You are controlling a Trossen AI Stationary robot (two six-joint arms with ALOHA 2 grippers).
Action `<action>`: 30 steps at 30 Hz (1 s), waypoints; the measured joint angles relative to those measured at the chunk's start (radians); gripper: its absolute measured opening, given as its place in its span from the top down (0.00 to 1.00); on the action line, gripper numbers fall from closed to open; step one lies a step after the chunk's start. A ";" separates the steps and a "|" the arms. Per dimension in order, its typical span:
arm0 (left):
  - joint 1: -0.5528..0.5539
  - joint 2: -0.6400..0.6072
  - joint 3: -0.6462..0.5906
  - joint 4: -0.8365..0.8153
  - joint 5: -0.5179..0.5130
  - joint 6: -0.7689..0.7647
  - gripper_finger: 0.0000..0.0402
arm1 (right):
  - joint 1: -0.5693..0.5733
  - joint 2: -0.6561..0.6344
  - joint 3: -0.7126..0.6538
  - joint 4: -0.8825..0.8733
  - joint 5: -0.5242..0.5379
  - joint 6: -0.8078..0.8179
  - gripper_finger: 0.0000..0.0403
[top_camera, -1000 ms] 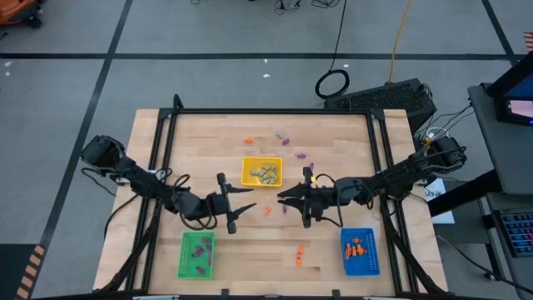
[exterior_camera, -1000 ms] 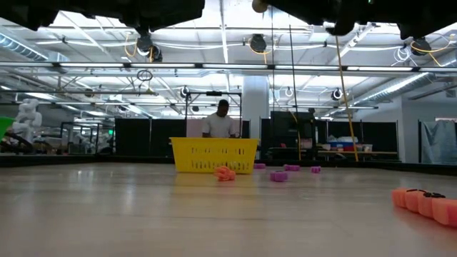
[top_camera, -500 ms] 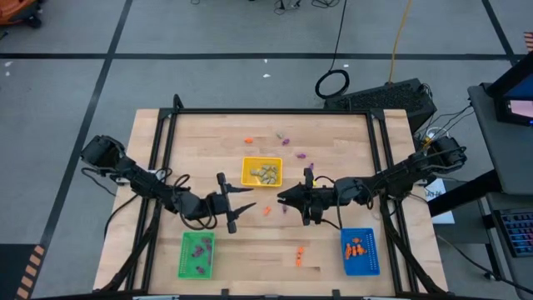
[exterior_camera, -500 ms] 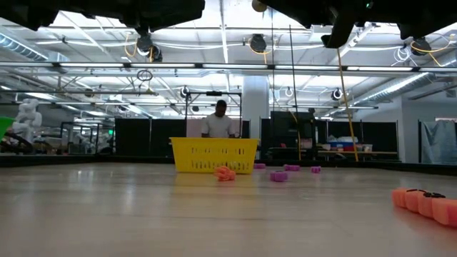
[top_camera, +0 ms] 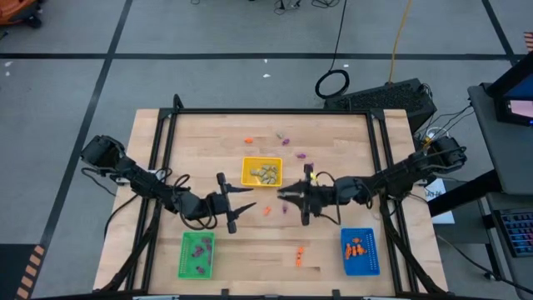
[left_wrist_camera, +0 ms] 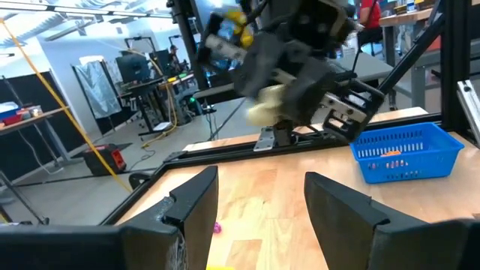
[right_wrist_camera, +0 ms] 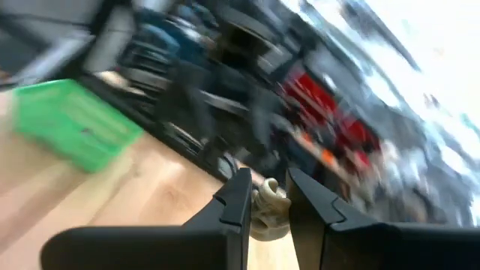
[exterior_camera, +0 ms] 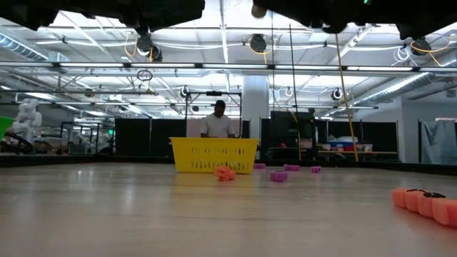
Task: Sort Halloween decoration
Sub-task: Put the white skull toy in the yellow basket
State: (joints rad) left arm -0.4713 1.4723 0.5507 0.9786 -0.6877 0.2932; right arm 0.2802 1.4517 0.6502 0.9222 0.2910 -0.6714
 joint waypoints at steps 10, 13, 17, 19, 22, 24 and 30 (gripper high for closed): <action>0.001 0.000 0.001 0.000 -0.050 -0.049 0.50 | -0.134 0.000 0.001 -0.047 0.154 0.512 0.88; 0.001 0.000 0.001 0.000 -0.087 -0.048 0.50 | -0.196 0.000 0.002 -0.097 0.154 0.700 0.88; 0.002 0.000 0.001 -0.009 -0.107 -0.051 0.50 | -0.271 0.004 0.028 -0.243 0.097 0.864 0.88; 0.002 0.000 0.001 -0.023 -0.107 -0.051 0.50 | -0.295 0.018 0.048 -0.277 0.054 0.913 0.88; 0.002 0.000 0.001 -0.025 -0.107 -0.051 0.50 | -0.313 0.053 0.069 -0.284 0.017 0.947 0.88; 0.005 0.000 0.001 -0.028 -0.106 -0.052 0.50 | -0.316 0.077 0.081 -0.285 0.002 0.948 0.88; 0.006 0.000 0.001 -0.049 -0.107 -0.052 0.50 | -0.326 0.163 0.116 -0.285 -0.006 0.949 0.88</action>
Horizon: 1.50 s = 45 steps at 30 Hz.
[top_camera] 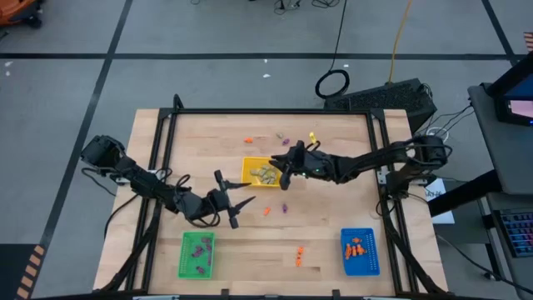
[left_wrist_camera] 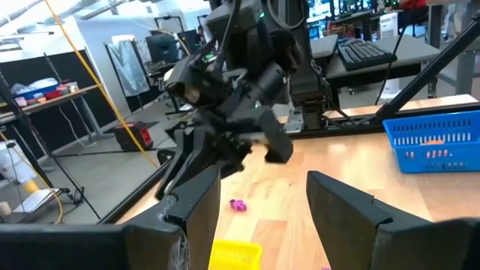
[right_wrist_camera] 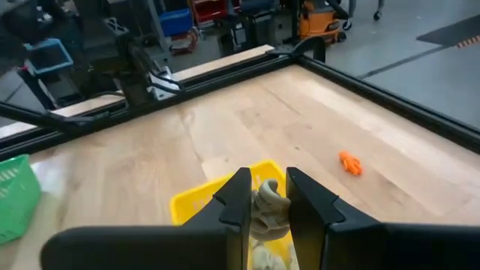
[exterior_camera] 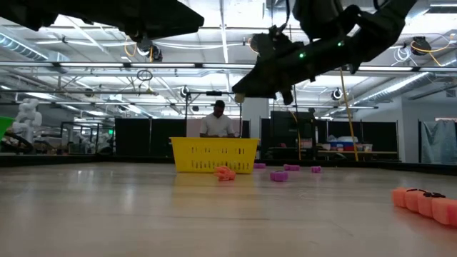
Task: Sort Halloween decoration
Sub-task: Put the white skull toy in the yellow basket
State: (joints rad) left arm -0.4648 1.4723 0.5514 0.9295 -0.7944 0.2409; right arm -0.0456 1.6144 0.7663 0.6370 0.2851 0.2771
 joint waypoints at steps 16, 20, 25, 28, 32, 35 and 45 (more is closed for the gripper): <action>0.000 0.000 0.000 -0.008 0.000 0.000 0.50 | 0.001 0.152 0.095 -0.098 -0.002 0.025 0.88; 0.000 0.000 0.000 -0.017 0.000 0.000 0.50 | 0.001 0.152 0.095 -0.111 -0.002 0.027 0.88; 0.000 0.000 0.000 -0.023 -0.007 -0.001 0.50 | 0.000 0.152 0.096 -0.145 -0.001 0.087 0.80; 0.000 0.000 0.000 -0.023 -0.007 -0.001 0.50 | 0.000 0.152 0.096 -0.156 -0.001 0.087 0.71; 0.000 0.000 0.000 -0.023 -0.007 -0.003 0.50 | 0.000 0.152 0.096 -0.156 -0.002 0.089 0.60; 0.000 0.000 0.000 -0.023 -0.007 -0.003 0.50 | 0.000 0.141 0.096 -0.163 -0.002 0.080 0.55; 0.000 0.000 0.000 -0.034 -0.007 -0.026 0.50 | -0.036 -0.062 0.123 -0.349 0.002 0.069 0.52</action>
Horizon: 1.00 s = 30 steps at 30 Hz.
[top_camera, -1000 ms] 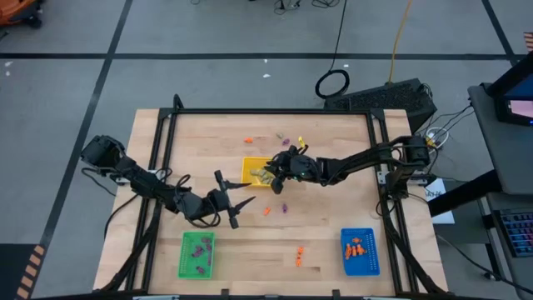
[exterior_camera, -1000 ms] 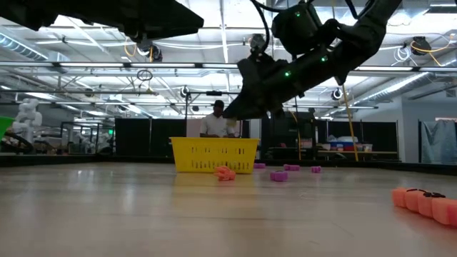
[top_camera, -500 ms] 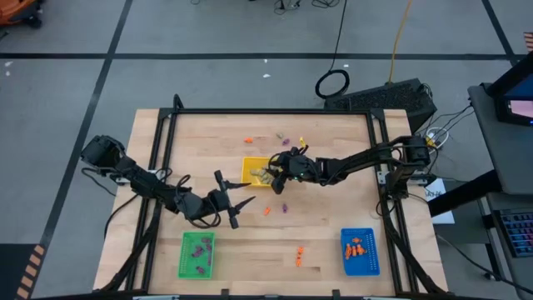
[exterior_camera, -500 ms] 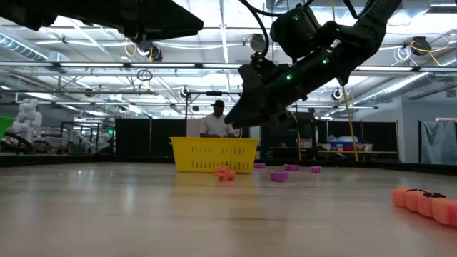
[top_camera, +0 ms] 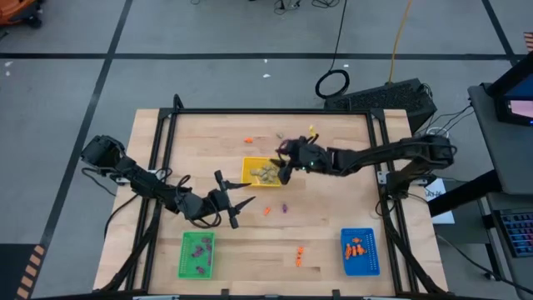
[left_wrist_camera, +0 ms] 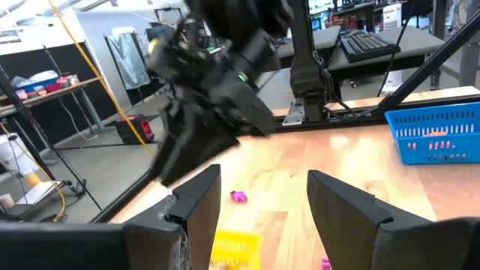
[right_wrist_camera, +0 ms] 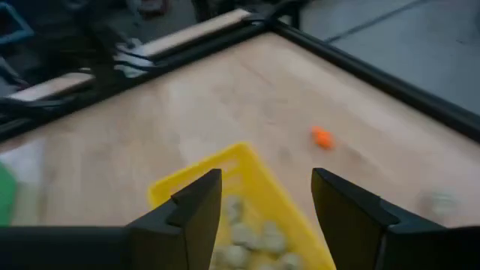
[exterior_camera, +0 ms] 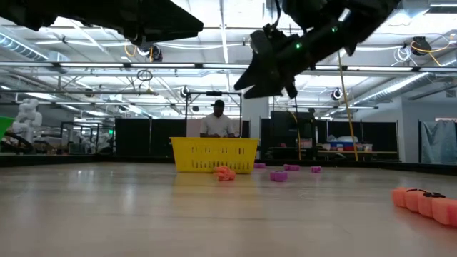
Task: Sort Halloween decoration
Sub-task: Put the white skull toy in the yellow basket
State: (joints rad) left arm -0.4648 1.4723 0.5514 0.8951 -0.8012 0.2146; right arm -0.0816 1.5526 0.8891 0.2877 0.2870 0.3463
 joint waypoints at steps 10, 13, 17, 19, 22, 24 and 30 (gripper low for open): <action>0.000 0.000 0.000 0.004 0.000 0.000 0.50 | -0.166 -0.032 0.246 -0.434 -0.002 -0.134 0.52; 0.001 0.000 0.000 0.004 0.000 0.000 0.50 | -0.227 -0.031 0.256 -0.450 -0.006 -0.165 0.52; 0.007 0.000 0.000 0.004 0.000 0.000 0.50 | -0.319 -0.013 0.258 -0.444 -0.077 -0.176 0.52; 0.016 0.000 0.000 0.004 0.000 0.000 0.50 | -0.355 0.009 0.258 -0.426 -0.092 -0.176 0.52; 0.026 0.000 0.000 0.000 0.000 0.000 0.50 | -0.398 0.049 0.259 -0.417 -0.109 -0.183 0.52; 0.033 0.000 0.000 -0.011 0.000 -0.015 0.50 | -0.420 0.080 0.259 -0.408 -0.114 -0.187 0.52; 0.040 0.000 0.000 -0.024 0.001 -0.026 0.50 | -0.458 0.202 0.264 -0.361 -0.187 -0.174 0.52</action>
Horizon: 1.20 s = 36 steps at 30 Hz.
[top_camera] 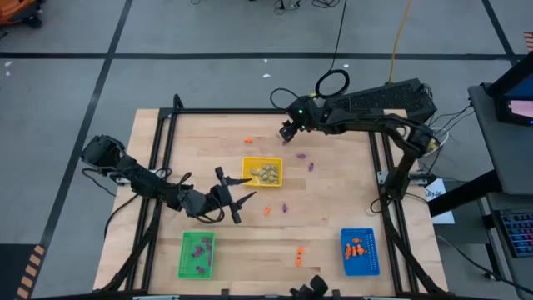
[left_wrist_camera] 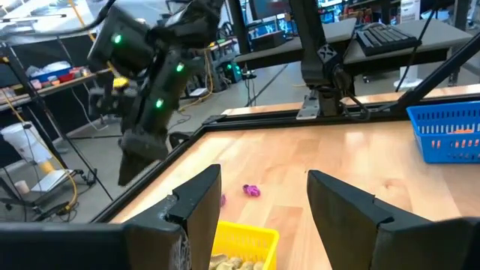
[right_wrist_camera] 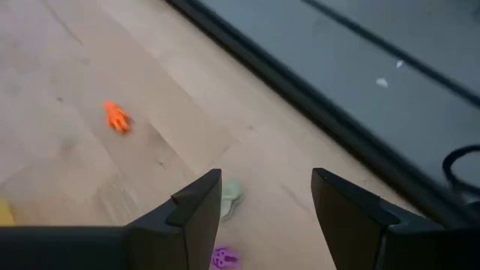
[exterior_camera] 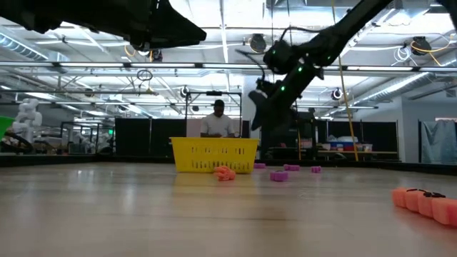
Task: Sort Halloween decoration
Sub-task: Put the white skull toy in the yellow basket
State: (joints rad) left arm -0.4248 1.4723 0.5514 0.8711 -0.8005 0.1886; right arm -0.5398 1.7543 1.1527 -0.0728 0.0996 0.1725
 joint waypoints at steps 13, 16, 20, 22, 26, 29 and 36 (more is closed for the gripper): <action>0.000 0.000 0.000 -0.038 -0.005 0.000 0.50 | -0.004 0.236 0.235 -0.234 -0.010 0.051 0.47; 0.000 0.000 0.000 -0.047 -0.010 0.000 0.50 | 0.001 0.246 0.246 -0.247 -0.028 0.051 0.43; 0.000 0.000 0.000 -0.048 -0.013 0.000 0.50 | 0.015 0.246 0.246 -0.253 -0.026 0.051 0.39; 0.000 0.000 0.000 -0.049 -0.014 0.000 0.50 | 0.024 0.246 0.246 -0.254 -0.026 0.051 0.37; 0.000 0.000 0.000 -0.050 -0.015 0.000 0.50 | 0.042 0.246 0.246 -0.248 -0.018 0.044 0.37; 0.001 0.000 0.000 -0.048 -0.015 0.002 0.50 | 0.051 0.246 0.246 -0.235 0.011 0.046 0.37; 0.014 0.000 0.000 -0.043 -0.015 0.005 0.50 | 0.064 0.269 0.247 -0.213 0.032 0.055 0.37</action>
State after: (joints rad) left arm -0.4104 1.4723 0.5518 0.8282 -0.8158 0.1939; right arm -0.4755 2.0231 1.3999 -0.2860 0.1315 0.2274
